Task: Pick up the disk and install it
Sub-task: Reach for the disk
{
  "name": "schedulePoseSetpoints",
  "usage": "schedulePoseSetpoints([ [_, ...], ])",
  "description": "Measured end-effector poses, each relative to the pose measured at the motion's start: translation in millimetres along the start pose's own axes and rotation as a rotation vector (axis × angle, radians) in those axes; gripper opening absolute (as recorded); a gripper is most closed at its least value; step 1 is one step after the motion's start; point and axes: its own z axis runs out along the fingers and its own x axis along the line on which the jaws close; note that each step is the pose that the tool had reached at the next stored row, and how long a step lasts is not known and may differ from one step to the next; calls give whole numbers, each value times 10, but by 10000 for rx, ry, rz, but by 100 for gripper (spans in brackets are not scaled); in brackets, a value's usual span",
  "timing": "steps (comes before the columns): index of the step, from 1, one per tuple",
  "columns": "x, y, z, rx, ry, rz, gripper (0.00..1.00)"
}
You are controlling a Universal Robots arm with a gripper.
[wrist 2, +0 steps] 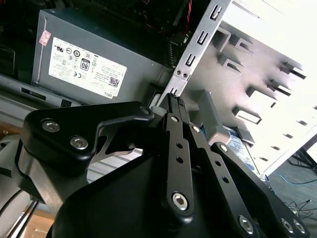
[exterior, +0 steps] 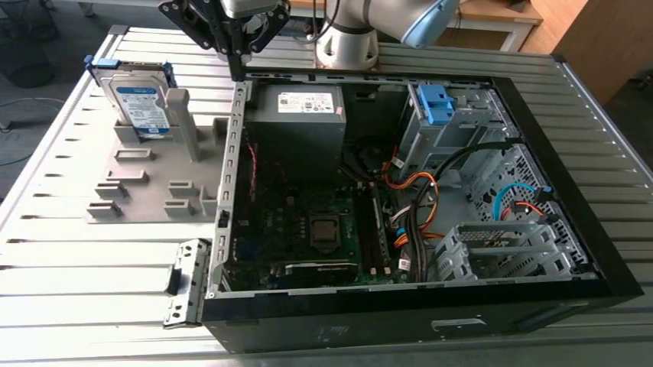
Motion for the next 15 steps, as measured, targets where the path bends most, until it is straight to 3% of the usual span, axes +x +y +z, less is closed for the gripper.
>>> schedulePoseSetpoints([
  [15,93,-7,-1,0,0,0,11],
])
